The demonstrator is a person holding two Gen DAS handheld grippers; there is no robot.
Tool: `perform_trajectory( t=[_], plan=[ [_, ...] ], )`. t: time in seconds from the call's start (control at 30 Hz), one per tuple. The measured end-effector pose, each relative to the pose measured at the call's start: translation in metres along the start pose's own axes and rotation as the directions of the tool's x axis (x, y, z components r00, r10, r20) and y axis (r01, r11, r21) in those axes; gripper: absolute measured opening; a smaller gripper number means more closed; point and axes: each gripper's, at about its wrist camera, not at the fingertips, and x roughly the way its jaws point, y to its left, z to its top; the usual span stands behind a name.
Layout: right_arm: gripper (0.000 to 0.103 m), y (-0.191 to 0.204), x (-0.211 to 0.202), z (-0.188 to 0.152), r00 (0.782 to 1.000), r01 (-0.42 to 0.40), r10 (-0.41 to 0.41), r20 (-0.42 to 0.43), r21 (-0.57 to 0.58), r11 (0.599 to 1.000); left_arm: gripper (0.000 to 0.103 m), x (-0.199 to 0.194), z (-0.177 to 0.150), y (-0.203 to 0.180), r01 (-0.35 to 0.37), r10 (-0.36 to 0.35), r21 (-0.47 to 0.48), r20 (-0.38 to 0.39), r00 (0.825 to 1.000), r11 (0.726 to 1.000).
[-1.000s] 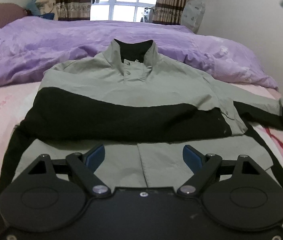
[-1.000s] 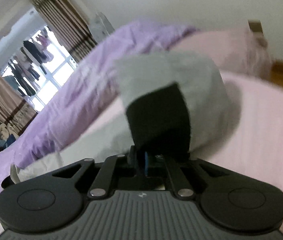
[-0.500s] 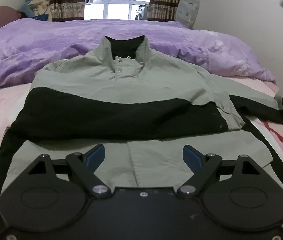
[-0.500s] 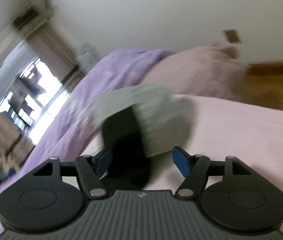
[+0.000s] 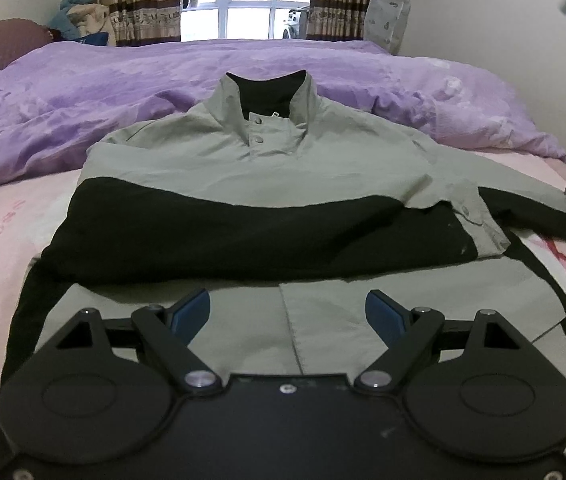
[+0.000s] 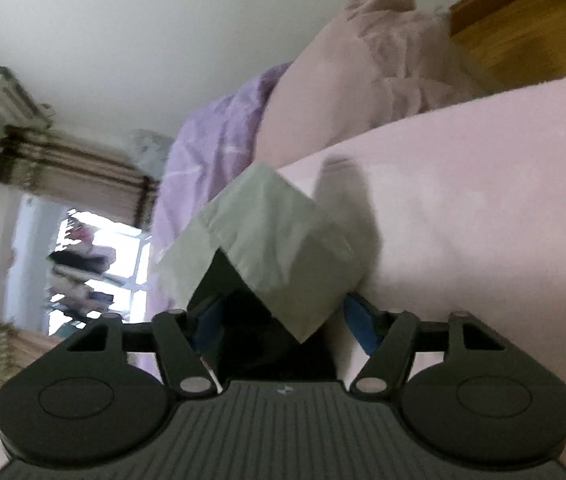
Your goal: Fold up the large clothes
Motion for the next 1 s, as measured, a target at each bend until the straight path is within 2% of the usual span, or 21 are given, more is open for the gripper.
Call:
perform_trajectory(
  t=[0.07,0.1,0.13,0.17,0.23,0.33,0.47,0.6,0.63,0.77,0.87,1.0],
  plan=[
    [0.066,0.000,0.007,0.004,1.000,0.009,-0.010,0.019,0.030,1.000,0.086,0.000,-0.001,0.000,-0.001,0.001,0.009,-0.004,1.000,1.000],
    [0.054,0.000,0.010,0.007,0.999,0.011,-0.012,0.034,0.032,0.999,0.086,0.000,-0.002,0.001,-0.002,0.003,0.015,-0.004,1.000,1.000],
    [0.039,0.001,0.013,0.010,0.998,0.019,-0.020,0.052,0.011,1.000,0.086,0.000,-0.002,0.002,-0.006,0.006,0.018,-0.004,1.000,1.000],
    [0.031,0.006,0.014,0.013,0.997,0.041,-0.039,0.073,-0.032,0.999,0.086,0.000,-0.003,0.003,-0.011,0.011,0.021,-0.005,1.000,1.000],
    [0.023,0.020,0.013,0.013,0.990,0.100,-0.085,0.110,-0.142,0.985,0.086,-0.001,-0.004,0.007,-0.021,0.021,0.023,-0.005,1.000,1.000],
    [0.018,0.039,0.003,0.008,0.985,0.118,-0.078,0.156,-0.274,0.955,0.086,0.000,-0.003,0.014,-0.038,0.038,0.014,-0.006,0.999,0.999],
    [0.016,0.059,-0.007,0.001,0.983,0.100,-0.032,0.181,-0.380,0.920,0.086,-0.002,-0.001,0.021,-0.050,0.050,-0.003,-0.002,0.999,0.999],
    [0.016,0.088,-0.007,-0.020,0.982,0.127,-0.029,0.187,-0.537,0.834,0.086,-0.005,-0.002,0.026,-0.047,0.047,-0.016,0.000,0.999,0.999],
    [0.016,0.096,-0.007,-0.028,0.983,0.123,-0.023,0.180,-0.567,0.814,0.086,-0.006,-0.003,0.026,-0.049,0.049,-0.017,-0.001,0.999,0.999],
    [0.014,0.120,-0.014,-0.056,0.990,0.059,0.032,0.138,-0.610,0.790,0.086,-0.012,-0.006,0.033,-0.062,0.062,-0.004,-0.003,0.998,0.998],
    [0.013,0.143,-0.024,-0.089,0.983,0.044,0.089,0.159,-0.682,0.730,0.086,-0.017,-0.006,0.044,-0.100,0.100,-0.008,-0.001,0.995,0.995],
    [0.012,0.175,-0.032,-0.139,0.985,-0.013,0.142,0.103,-0.765,0.644,0.086,-0.025,-0.007,0.068,-0.140,0.141,-0.054,0.004,0.990,0.989]
  ],
)
